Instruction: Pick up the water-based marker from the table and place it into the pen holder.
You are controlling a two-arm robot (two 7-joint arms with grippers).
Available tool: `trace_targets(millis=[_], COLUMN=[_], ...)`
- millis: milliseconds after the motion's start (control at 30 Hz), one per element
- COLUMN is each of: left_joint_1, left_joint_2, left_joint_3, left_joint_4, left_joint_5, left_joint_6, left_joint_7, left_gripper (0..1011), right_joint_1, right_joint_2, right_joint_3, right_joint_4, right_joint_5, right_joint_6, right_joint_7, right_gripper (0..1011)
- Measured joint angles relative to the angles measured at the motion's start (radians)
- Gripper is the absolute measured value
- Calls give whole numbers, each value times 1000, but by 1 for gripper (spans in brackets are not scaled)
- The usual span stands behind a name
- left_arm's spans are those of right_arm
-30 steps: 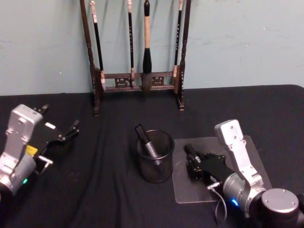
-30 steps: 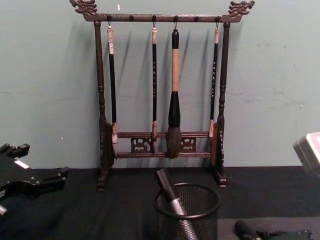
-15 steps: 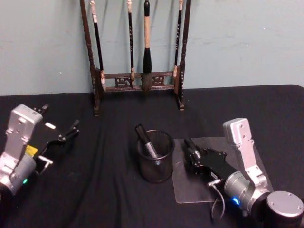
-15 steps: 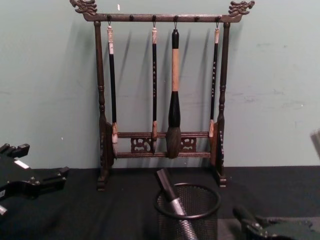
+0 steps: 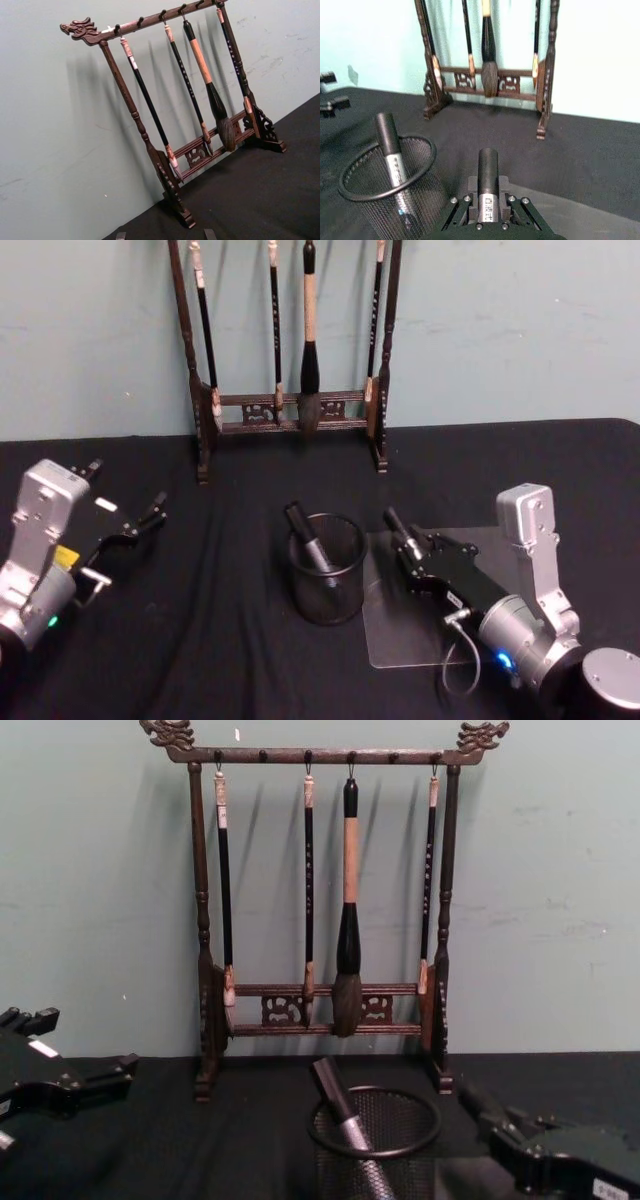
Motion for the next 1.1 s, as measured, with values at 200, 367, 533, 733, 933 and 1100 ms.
trace_targets(millis=[200, 367, 533, 733, 933, 1100], left_joint_1=[0, 0, 0, 0, 0, 0], left_joint_2=[0, 0, 0, 0, 0, 0], left_joint_3=[0, 0, 0, 0, 0, 0], left_joint_4=[0, 0, 0, 0, 0, 0], left_joint_5=[0, 0, 0, 0, 0, 0], left_joint_6=[0, 0, 0, 0, 0, 0], left_joint_7=[0, 0, 0, 0, 0, 0], left_gripper=[1009, 1009, 1009, 1009, 1009, 1009], right_joint_1=[-3, -5, -6, -5, 6, 19], right_joint_2=[10, 18, 24, 31, 36, 40], right_joint_3=[0, -4, -6, -9, -11, -17], right_joint_4=[-3, -5, -5, -6, -9, -10], right_joint_5=[27, 37, 47, 55, 55, 50], right_joint_6=[-46, -79, -114, -149, -156, -161], right_joint_7=[5, 1, 4, 10, 6, 6], right_gripper=[241, 241, 241, 242, 241, 241])
